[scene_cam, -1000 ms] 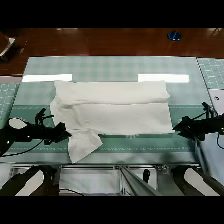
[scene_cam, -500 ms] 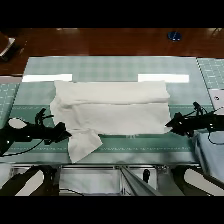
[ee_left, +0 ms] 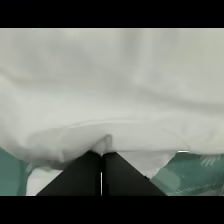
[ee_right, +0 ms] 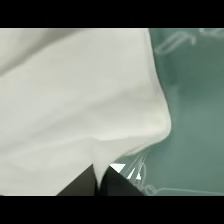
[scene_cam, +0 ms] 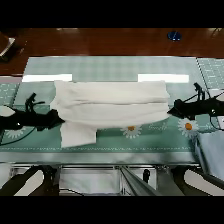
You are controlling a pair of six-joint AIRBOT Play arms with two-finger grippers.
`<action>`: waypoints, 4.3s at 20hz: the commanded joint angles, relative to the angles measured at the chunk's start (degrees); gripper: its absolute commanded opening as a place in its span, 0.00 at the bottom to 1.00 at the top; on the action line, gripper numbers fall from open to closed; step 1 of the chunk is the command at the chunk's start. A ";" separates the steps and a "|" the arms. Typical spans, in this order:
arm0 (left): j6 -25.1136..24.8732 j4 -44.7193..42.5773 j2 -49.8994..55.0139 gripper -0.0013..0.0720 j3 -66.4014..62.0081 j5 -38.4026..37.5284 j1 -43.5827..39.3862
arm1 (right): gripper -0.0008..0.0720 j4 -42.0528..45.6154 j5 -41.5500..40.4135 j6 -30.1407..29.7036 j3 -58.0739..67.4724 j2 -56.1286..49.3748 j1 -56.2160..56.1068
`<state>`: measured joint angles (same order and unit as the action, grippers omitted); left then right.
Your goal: Fold the shirts.
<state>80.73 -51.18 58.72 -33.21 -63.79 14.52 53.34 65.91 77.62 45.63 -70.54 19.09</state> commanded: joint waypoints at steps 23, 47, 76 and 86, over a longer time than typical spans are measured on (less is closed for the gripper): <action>-0.57 3.04 44.85 0.71 -55.49 -9.57 -2.51 | 0.58 -15.52 -6.08 -1.99 32.52 -28.06 -0.04; -13.60 -0.17 13.18 0.29 -27.80 18.27 -25.97 | 0.04 -11.98 0.11 -4.07 29.20 -31.39 -4.59; 9.14 6.05 49.88 0.05 -63.06 7.63 -57.16 | 0.04 -0.96 5.92 4.26 9.01 32.41 -8.26; 12.81 -23.82 8.59 0.08 -46.01 0.35 -22.93 | 0.04 -3.50 -14.16 6.43 13.73 15.08 -33.31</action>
<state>92.95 -68.62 81.78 -87.42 -65.87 -16.38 50.11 60.97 83.22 56.40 -47.51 -4.64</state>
